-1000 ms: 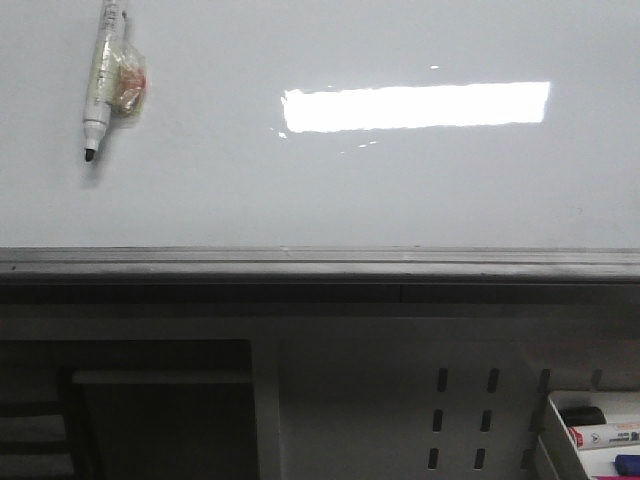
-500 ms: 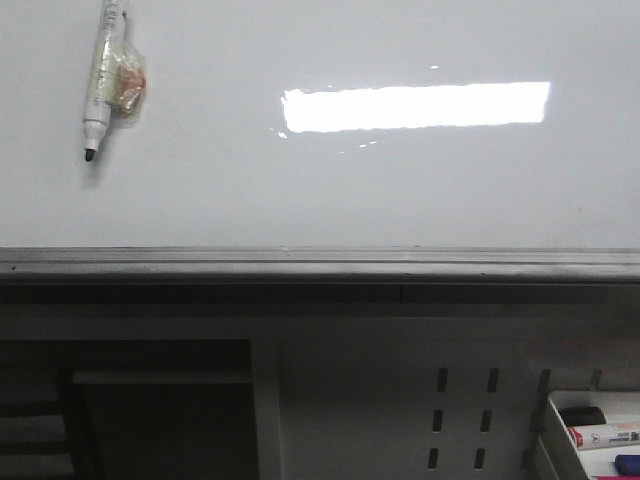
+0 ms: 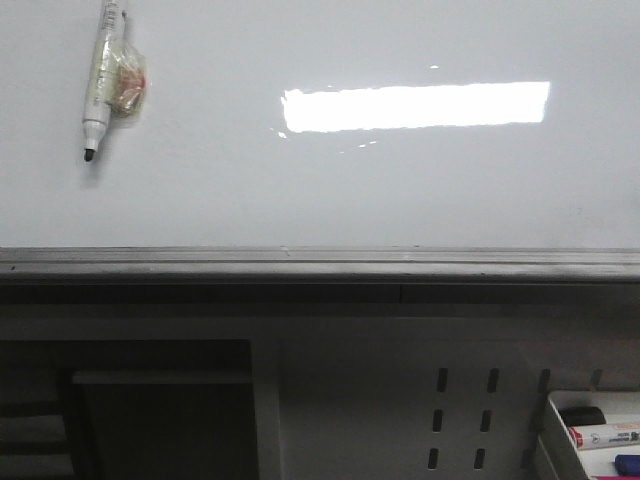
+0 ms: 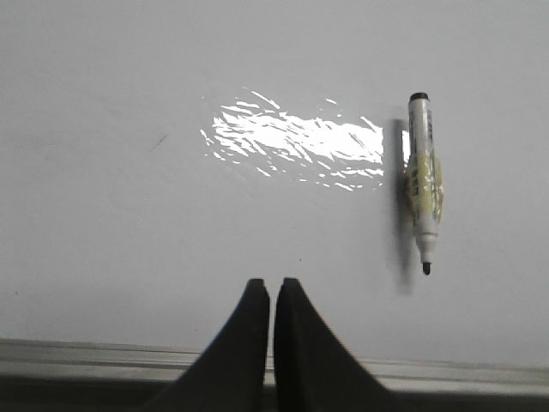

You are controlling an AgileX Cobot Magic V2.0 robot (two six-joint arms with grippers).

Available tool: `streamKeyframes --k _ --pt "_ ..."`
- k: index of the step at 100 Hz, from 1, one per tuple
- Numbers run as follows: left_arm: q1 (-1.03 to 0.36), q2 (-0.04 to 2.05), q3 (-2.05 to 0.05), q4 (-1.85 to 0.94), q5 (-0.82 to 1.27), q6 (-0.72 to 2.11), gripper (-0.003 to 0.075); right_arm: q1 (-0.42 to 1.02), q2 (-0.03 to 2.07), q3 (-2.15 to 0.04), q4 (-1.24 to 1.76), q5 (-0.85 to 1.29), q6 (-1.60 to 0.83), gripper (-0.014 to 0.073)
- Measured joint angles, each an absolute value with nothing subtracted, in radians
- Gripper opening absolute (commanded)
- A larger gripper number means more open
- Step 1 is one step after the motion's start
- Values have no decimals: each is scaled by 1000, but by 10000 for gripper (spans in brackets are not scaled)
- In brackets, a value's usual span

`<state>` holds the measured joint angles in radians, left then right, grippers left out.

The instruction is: Write number 4 on whiteboard

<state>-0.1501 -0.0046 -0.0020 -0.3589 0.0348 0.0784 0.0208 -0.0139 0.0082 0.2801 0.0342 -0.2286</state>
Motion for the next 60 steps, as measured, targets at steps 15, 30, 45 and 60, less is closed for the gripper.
streamKeyframes --k 15,30,45,60 --pt "-150 -5 -2 -587 -14 78 -20 21 -14 8 555 0 -227 -66" --pt "-150 -5 -15 -711 0 76 -21 21 -14 -4 685 88 -227 -62" --pt "-150 7 -138 -614 171 76 -20 21 35 -114 689 284 -267 -62" --pt "-150 145 -324 -488 346 103 -20 21 215 -278 674 451 -344 -62"
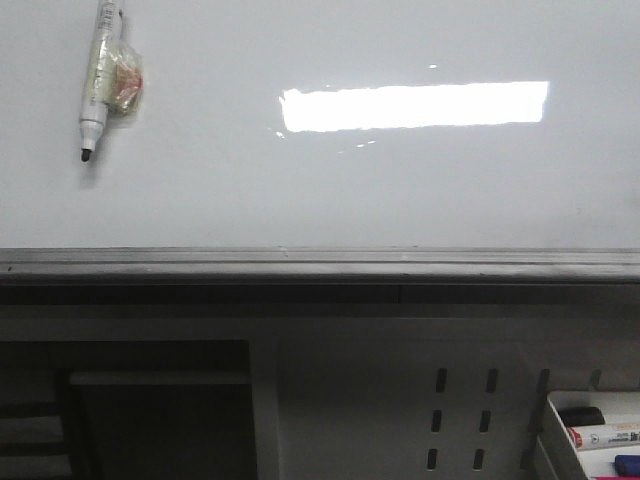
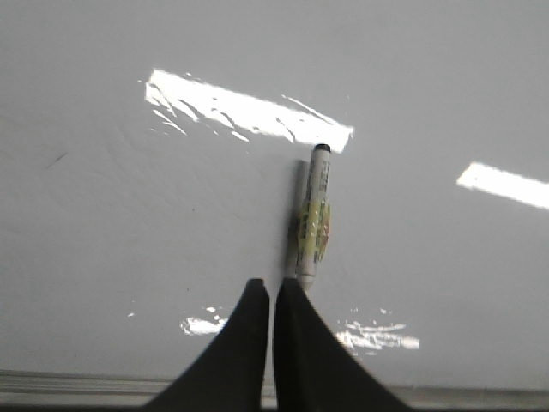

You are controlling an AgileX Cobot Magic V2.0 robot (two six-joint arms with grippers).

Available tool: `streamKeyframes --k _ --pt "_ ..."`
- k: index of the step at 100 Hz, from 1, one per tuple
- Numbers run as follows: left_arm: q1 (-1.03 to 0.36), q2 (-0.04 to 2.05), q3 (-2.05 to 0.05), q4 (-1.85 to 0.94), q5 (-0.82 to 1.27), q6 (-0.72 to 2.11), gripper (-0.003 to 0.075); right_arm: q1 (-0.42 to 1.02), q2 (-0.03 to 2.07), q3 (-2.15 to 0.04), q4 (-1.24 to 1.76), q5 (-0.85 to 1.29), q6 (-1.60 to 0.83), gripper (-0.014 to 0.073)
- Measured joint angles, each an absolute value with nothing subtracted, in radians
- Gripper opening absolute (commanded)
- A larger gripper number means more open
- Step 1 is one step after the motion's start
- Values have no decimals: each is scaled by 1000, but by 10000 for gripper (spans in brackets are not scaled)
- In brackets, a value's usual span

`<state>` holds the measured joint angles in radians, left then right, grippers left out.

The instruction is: Write number 4 on whiteboard

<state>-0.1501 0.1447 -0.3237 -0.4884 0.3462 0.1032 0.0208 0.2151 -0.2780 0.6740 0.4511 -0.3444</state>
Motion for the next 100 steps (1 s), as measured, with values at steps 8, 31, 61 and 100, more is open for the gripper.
streamKeyframes --k 8,31,61,100 --pt "-150 235 -403 -479 434 165 -20 21 333 -355 669 513 -377 -65" --pt "-150 465 -529 -527 532 325 10 21 557 -499 662 618 -411 -24" --pt "-150 682 -538 -946 498 727 461 21 626 -522 728 641 -498 436" --pt "-150 1013 -557 -1572 450 1374 398 21 626 -520 736 641 -505 436"
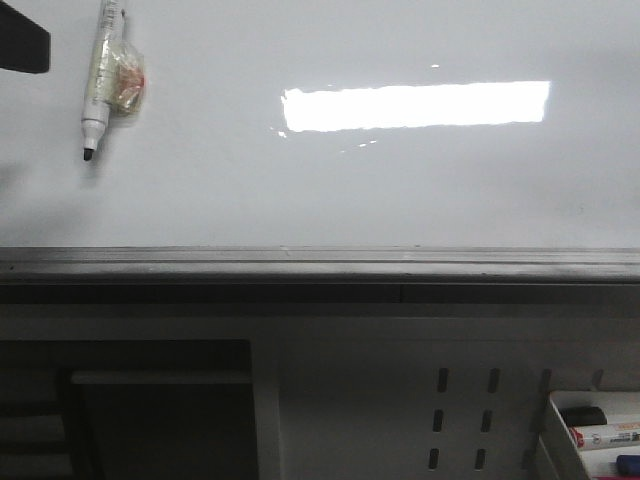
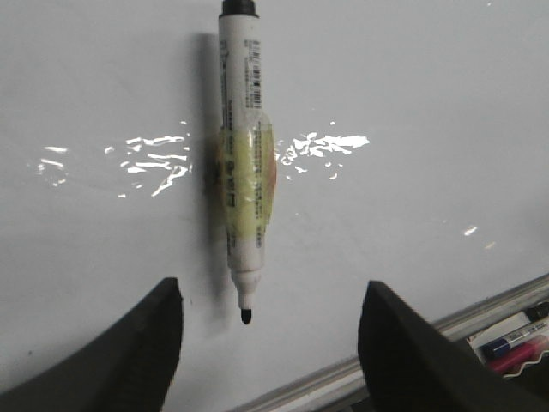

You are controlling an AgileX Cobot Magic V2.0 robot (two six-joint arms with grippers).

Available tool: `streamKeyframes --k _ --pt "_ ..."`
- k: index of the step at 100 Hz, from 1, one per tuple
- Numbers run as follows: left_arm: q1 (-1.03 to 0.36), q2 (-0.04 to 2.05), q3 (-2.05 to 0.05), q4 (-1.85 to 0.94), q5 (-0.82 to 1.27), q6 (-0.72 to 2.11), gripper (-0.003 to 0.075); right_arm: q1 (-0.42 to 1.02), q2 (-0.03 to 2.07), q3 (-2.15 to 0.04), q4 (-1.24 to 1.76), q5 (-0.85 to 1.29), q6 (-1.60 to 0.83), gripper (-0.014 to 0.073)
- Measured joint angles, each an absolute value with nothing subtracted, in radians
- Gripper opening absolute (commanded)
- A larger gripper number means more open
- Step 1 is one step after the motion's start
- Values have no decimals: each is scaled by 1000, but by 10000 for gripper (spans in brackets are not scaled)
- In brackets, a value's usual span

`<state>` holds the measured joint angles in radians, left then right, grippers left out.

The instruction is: Write number 4 on whiteboard

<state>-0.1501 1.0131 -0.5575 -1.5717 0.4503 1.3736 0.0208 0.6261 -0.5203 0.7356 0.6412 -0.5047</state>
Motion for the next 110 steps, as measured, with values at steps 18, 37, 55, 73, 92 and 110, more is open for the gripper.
streamKeyframes --k 18,37,55,73,92,110 --pt "-150 1152 -635 -1617 494 1442 398 21 626 -520 738 641 -505 436" --pt "-150 1265 -709 -1621 504 1451 398 21 626 -520 738 641 -505 436" --pt "-150 1322 -749 -1623 539 1465 375 21 626 -520 740 641 -505 436" --pt "-150 1333 -756 -1624 538 1475 149 21 626 -520 740 641 -505 436" --pt "-150 1338 -756 -1610 537 1482 -20 21 626 -520 740 641 -505 436" --pt "-150 1332 -756 -1570 575 1514 -21 21 626 -520 740 645 -505 436"
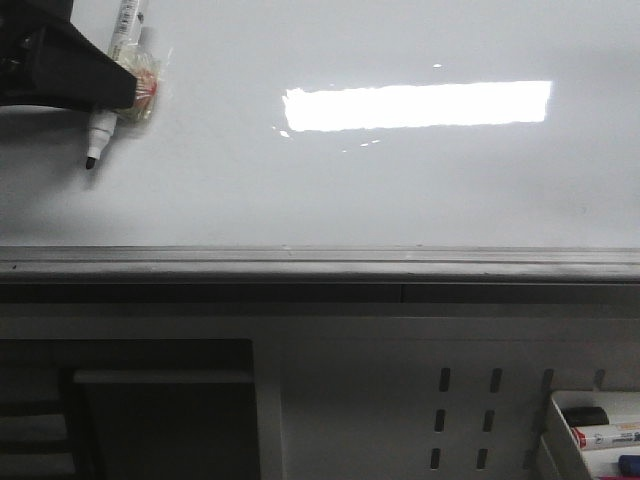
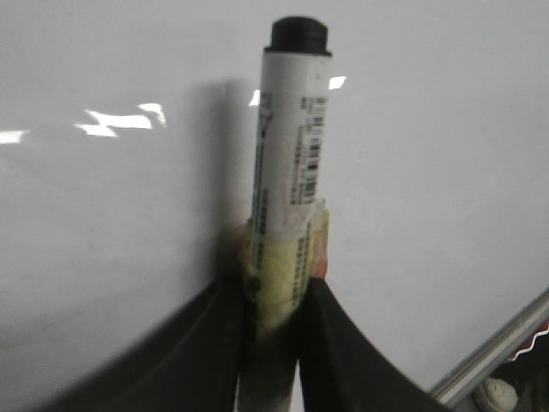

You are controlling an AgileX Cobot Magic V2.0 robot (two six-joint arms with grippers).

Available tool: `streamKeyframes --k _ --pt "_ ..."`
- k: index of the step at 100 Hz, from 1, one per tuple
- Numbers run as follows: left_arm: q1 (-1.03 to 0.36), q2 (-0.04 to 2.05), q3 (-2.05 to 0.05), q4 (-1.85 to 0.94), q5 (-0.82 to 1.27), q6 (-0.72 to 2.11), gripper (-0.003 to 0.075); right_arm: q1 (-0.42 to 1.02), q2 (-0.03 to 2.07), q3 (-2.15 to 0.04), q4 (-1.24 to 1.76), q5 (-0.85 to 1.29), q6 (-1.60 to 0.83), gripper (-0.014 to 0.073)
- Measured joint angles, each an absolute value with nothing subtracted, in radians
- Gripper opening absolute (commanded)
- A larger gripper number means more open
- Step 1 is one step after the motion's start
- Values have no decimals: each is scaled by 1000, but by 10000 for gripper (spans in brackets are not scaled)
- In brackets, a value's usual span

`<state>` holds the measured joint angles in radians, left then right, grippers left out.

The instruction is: Write number 4 on whiteboard

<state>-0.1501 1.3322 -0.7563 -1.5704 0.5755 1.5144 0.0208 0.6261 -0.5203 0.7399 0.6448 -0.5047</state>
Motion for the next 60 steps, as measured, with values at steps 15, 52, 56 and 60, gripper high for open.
streamKeyframes --k 15,52,56,60 --pt "-172 1275 -756 -1423 637 1530 -21 21 651 -522 797 700 -568 436" --pt "-571 1193 -756 -1004 566 1432 -21 21 909 -692 1091 1001 -853 436" --pt "-608 1193 -756 -966 542 1407 -21 21 932 -719 1095 1030 -858 436" --pt "-649 1193 -756 -942 515 1389 -21 21 959 -739 1096 1050 -858 436"
